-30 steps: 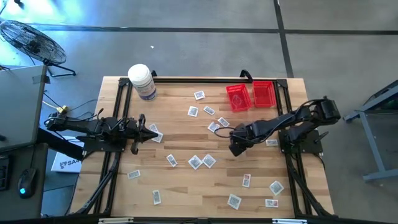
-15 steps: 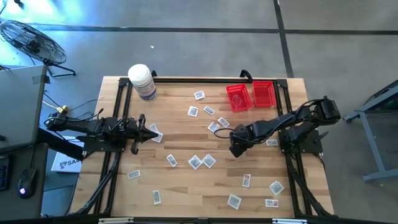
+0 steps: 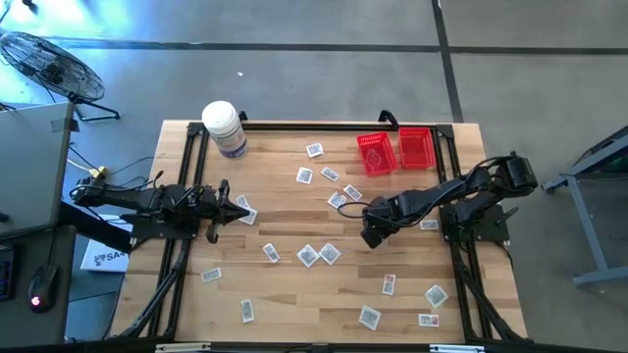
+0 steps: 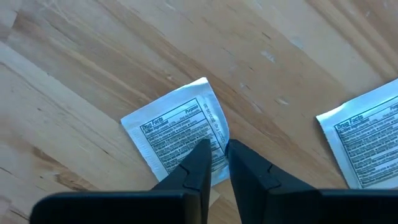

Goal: Pick & Place First Aid Supplies
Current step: Put the towelette pack into the left red bin

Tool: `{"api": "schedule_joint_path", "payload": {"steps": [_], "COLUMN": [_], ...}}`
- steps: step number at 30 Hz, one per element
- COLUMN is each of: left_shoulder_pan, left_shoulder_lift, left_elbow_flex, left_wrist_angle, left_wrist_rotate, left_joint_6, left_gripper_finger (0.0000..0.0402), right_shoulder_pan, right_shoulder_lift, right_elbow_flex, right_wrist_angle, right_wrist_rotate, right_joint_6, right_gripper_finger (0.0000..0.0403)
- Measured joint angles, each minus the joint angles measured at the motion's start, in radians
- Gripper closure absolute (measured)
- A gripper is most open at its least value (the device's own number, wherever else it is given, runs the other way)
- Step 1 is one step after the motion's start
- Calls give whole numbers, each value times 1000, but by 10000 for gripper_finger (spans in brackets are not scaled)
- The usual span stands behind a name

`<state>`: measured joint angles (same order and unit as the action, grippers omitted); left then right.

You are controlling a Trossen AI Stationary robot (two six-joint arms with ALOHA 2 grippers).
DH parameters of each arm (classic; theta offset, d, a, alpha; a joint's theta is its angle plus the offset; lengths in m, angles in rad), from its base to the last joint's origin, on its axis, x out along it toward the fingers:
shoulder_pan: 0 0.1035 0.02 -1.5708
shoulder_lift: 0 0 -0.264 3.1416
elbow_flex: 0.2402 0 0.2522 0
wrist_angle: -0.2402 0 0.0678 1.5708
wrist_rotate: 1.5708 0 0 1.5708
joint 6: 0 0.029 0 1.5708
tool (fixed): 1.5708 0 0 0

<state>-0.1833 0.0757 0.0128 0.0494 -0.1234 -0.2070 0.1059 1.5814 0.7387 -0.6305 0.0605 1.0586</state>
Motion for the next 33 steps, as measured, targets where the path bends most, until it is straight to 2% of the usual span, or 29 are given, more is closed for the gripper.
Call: {"api": "schedule_joint_path", "payload": {"steps": [4, 13, 20, 23, 27, 33], "left_shoulder_pan": [0, 0, 0, 0, 0, 0], "left_shoulder_lift": [0, 0, 0, 0, 0, 0], "left_elbow_flex": [0, 0, 0, 0, 0, 0], "left_wrist_angle": [0, 0, 0, 0, 0, 0], "left_wrist_rotate": [0, 0, 0, 0, 0, 0], "left_joint_6": [0, 0, 0, 0, 0, 0], "left_gripper_finger": [401, 401, 401, 401, 401, 401], "right_shoulder_pan": [0, -4, -28, -39, -48, -48], "right_shoulder_lift": [-6, -81, -84, -84, -84, -85], "right_elbow_flex": [-2, -5, -4, -4, -3, -3], "right_wrist_angle": [0, -22, -38, -53, -52, -68], "right_wrist_rotate": [-1, 2, 1, -5, -48, -52], "right_joint_6": [14, 10, -140, -215, -250, -285], "right_gripper_finger": [358, 319, 294, 294, 304, 326]}}
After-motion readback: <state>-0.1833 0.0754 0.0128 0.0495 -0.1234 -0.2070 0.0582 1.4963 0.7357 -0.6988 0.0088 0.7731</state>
